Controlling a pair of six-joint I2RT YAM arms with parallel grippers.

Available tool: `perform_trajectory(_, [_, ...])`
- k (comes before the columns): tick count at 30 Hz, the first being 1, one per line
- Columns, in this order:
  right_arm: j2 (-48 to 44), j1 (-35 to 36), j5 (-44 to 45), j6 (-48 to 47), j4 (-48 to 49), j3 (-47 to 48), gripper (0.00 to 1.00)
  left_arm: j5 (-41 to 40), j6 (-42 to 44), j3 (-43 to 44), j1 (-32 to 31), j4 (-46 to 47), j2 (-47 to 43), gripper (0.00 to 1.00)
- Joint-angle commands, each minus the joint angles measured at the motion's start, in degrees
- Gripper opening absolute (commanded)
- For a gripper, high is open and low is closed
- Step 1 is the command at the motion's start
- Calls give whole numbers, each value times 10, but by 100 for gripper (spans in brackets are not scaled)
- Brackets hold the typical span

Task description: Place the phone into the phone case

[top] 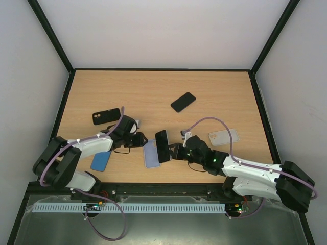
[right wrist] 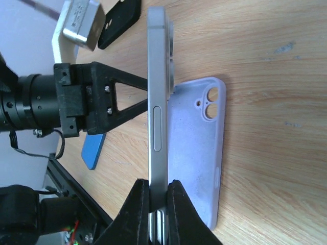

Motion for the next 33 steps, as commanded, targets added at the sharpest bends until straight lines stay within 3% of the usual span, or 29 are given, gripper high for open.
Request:
perform_trajectory(1, [-2,2,10,76,112,-19,2,2,-48,-26,6,14,-38,40])
perform_trajectory(4, [24,1,-2,79,117,-6,2,15,-70,-51,19,23,-92,55])
perform_trajectory(10, [98,1,-31,94,148,12,2,59,-91,-107,45,62,-193,67])
perform_trajectory(21, [214,1,-87,121,222,30,2,117,-127,-212,49,177,-240,71])
perform_trajectory(33, [269,1,-85,129,242,28,2,109,-172,-250,43,271,-172,65])
